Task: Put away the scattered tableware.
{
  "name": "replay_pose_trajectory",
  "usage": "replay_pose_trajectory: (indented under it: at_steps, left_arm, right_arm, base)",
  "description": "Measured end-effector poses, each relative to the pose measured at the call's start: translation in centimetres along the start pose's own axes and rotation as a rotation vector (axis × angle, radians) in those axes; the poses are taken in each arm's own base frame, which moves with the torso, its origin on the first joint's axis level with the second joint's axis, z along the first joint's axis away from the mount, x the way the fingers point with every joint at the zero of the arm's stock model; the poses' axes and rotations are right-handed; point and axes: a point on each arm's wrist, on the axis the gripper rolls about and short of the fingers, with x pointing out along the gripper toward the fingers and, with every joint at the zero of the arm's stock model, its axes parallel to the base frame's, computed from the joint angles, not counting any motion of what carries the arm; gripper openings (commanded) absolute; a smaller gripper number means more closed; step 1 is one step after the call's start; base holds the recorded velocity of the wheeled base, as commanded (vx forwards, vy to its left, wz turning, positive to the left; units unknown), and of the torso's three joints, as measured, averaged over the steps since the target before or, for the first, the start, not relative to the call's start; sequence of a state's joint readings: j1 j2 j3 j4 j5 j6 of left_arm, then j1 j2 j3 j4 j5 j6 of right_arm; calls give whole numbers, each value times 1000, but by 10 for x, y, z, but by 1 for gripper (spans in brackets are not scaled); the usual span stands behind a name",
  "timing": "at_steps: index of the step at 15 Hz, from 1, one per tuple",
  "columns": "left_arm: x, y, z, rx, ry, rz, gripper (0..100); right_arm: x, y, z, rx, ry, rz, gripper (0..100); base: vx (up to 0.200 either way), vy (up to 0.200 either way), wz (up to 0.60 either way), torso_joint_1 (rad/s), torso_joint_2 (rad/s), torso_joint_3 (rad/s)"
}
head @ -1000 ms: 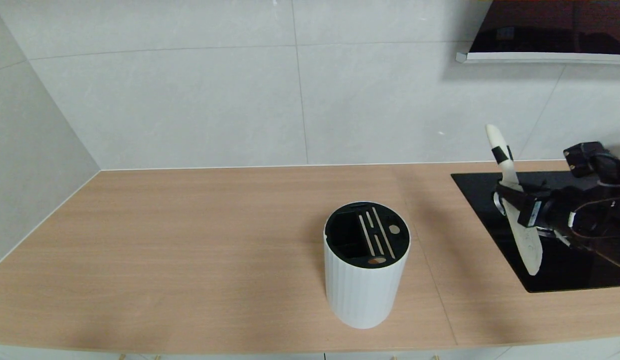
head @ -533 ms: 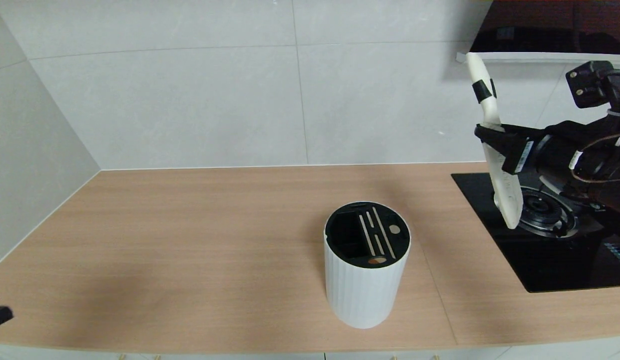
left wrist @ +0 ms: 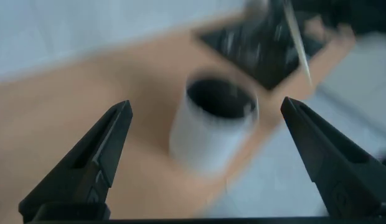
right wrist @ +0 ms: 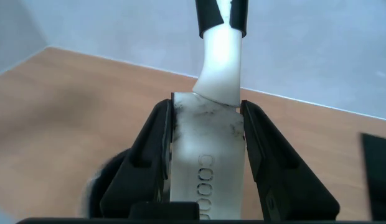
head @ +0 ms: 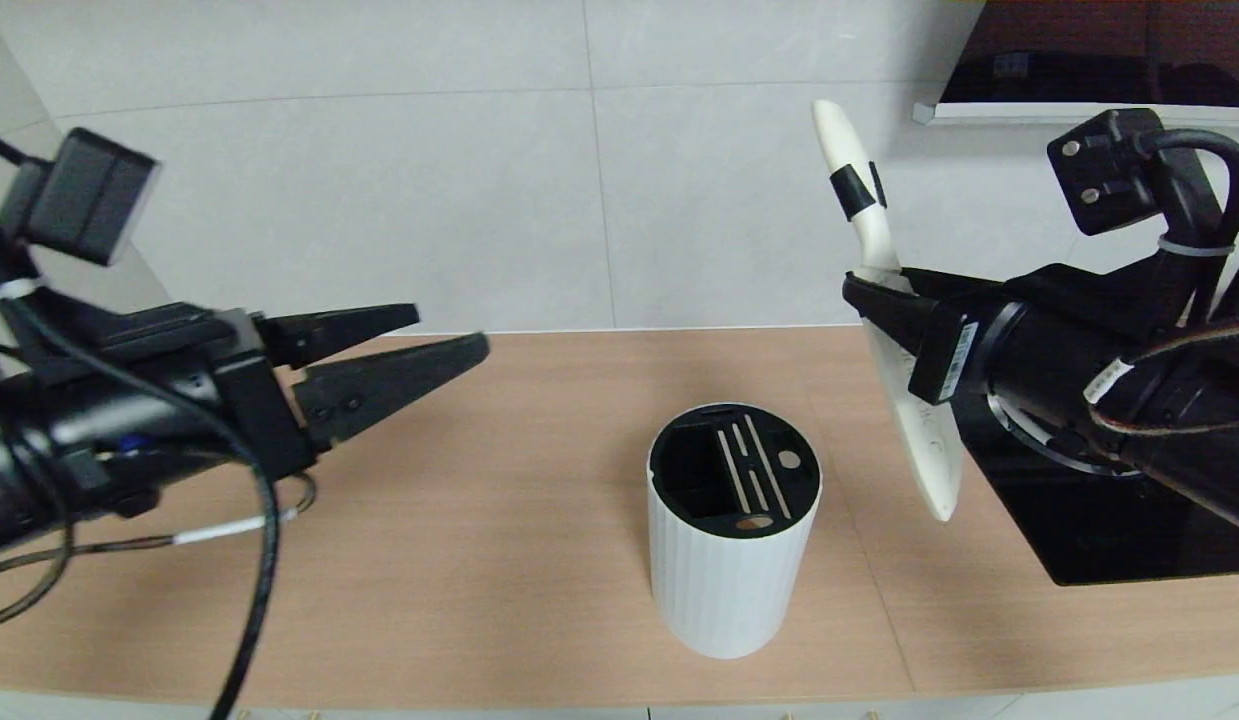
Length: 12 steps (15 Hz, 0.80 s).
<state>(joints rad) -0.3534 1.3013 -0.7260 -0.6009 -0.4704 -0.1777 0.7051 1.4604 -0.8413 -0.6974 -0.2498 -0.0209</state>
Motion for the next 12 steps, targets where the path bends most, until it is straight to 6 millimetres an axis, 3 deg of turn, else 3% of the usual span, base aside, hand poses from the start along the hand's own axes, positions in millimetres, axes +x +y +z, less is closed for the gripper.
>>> replay_pose_trajectory:
  at_steps: [2,4,12]
  left_arm:
    - [32,-8,-6,-200,-58,-64,100]
    - [45,-20,-18,-324,-70,-111,100]
    - [76,-50,-39,-354,-86,-268,100]
  right_arm:
    - [-8,12,-2,-6,33,37,0]
    - [-14,24,-3,-7,57,78,0]
    - [-21,58,-17,-15,104,210,0]
  base:
    - [0,0,0,0,0,0]
    - [0,0,0,0,0,0]
    - [0,0,0,0,0,0]
